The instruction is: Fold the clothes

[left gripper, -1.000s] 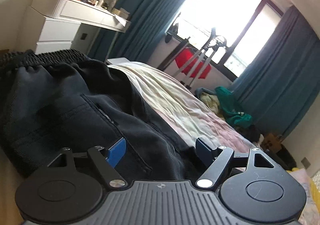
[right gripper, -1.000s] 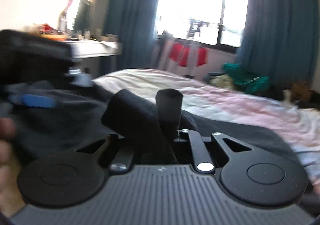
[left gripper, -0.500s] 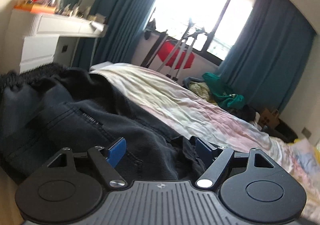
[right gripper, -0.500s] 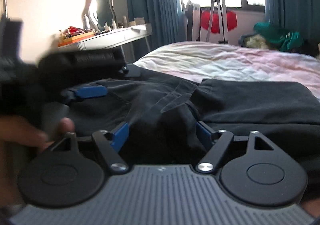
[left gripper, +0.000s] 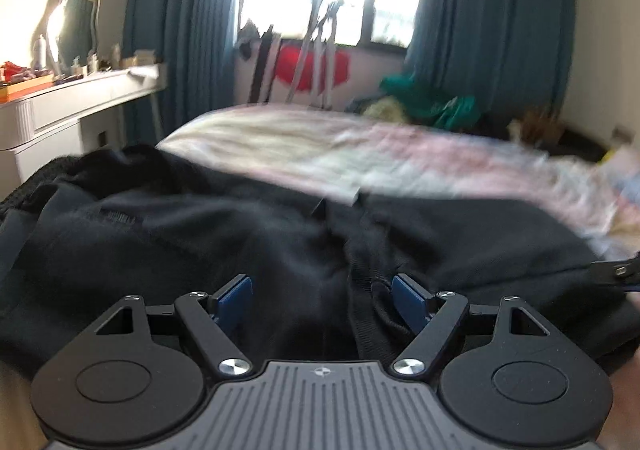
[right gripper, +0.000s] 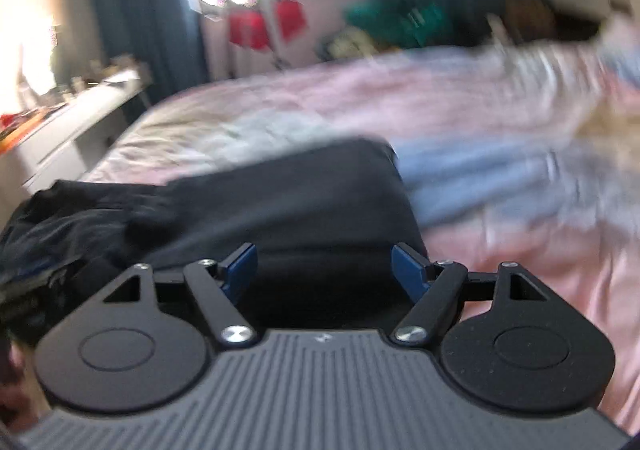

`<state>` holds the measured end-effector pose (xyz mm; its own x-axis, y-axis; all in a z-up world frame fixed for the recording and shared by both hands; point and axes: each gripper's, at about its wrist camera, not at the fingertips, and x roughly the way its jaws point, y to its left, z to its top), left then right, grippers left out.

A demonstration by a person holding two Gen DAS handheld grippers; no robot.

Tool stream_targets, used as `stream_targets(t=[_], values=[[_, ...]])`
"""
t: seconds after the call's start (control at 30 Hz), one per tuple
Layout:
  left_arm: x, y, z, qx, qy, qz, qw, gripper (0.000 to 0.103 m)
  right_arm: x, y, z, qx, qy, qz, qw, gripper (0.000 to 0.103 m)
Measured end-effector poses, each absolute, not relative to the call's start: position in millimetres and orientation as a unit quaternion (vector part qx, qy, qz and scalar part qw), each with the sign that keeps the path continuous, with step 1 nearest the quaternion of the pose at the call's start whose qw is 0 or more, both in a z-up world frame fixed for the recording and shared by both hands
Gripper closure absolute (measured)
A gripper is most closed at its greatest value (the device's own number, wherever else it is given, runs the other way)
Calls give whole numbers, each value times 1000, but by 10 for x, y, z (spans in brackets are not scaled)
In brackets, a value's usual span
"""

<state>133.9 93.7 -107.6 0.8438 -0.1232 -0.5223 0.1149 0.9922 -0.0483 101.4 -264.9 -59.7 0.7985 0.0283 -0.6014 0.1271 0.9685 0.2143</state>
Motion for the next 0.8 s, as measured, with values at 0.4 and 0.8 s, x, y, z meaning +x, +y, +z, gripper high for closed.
stream_targets(t=[0.4, 0.8], values=[[1261, 1177, -1045, -34, 296, -19, 954, 21, 1098, -2531, -931, 107, 359, -52, 926, 25], [605, 2925, -907, -443, 274, 135, 843, 8, 977, -2605, -853, 116, 363, -46, 923, 27]])
